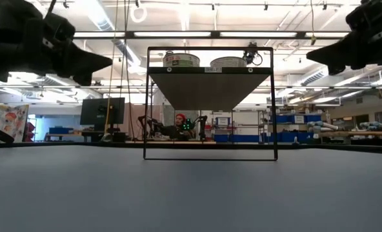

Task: Stack canned seafood by type on shelf
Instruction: Return to Home Position

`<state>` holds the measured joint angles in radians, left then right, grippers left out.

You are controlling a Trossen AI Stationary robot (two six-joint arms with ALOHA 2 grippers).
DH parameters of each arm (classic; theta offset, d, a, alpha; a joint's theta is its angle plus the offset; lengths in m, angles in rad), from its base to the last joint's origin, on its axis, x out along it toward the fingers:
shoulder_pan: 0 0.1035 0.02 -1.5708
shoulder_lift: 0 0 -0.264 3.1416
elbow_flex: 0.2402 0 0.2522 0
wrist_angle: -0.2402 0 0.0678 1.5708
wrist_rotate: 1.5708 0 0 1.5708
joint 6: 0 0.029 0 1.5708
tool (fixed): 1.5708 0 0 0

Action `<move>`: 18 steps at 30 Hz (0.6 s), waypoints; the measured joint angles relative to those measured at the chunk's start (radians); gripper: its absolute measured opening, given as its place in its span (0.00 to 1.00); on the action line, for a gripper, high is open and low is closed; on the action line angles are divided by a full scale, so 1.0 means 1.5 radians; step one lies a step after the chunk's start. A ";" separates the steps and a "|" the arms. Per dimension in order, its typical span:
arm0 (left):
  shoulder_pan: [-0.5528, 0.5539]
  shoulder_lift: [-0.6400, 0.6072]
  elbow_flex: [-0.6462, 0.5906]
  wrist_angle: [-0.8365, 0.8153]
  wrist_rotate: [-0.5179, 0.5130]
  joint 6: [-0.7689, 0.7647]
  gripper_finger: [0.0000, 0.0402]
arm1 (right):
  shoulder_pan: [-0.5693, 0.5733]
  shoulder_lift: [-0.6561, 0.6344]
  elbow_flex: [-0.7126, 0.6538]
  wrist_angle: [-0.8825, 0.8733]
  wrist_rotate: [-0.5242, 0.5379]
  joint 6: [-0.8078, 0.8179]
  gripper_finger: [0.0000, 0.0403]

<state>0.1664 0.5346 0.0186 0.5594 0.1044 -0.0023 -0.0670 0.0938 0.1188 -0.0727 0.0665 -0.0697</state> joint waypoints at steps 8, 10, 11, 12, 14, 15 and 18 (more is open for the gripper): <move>0.039 -0.118 -0.007 -0.098 0.017 -0.001 0.00 | -0.056 -0.056 -0.038 0.020 -0.061 0.007 0.00; 0.049 -0.147 -0.007 -0.126 0.031 -0.001 0.00 | -0.074 -0.061 -0.073 0.056 -0.078 0.016 0.00; 0.055 -0.161 -0.007 -0.141 0.034 -0.001 0.00 | -0.084 -0.056 -0.075 0.062 -0.079 0.026 0.00; 0.061 -0.177 -0.007 -0.165 0.036 0.001 0.00 | -0.092 -0.047 -0.074 0.063 -0.091 0.032 0.00; 0.073 -0.205 -0.007 -0.204 0.038 0.008 0.00 | -0.109 -0.043 -0.073 0.064 -0.113 0.045 0.00; 0.079 -0.217 -0.007 -0.216 0.038 0.009 0.00 | -0.115 -0.042 -0.074 0.068 -0.117 0.049 0.00; 0.093 -0.253 -0.007 -0.215 0.053 -0.001 0.00 | -0.138 -0.042 -0.075 0.069 -0.114 0.043 0.00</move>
<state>0.3058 0.1554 0.0078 0.2364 0.1840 -0.0032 -0.2738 0.0306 0.0059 0.0310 -0.1047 -0.0047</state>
